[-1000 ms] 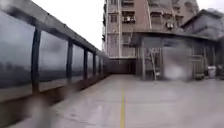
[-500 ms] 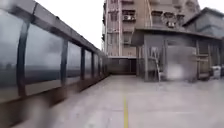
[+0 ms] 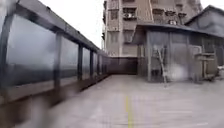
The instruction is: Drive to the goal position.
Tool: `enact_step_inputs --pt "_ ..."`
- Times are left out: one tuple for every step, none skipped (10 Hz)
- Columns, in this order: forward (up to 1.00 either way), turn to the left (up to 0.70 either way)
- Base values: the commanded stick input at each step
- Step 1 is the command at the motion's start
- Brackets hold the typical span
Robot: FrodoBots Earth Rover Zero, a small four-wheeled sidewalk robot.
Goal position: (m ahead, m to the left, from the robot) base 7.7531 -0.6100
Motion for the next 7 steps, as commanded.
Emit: enact_step_inputs --pt "0.70 0.00" --pt "0.70 0.00" --pt "0.70 0.00" --pt "0.70 0.00" --pt "0.70 -0.22" --pt "0.70 -0.27" --pt "0.70 -0.27"
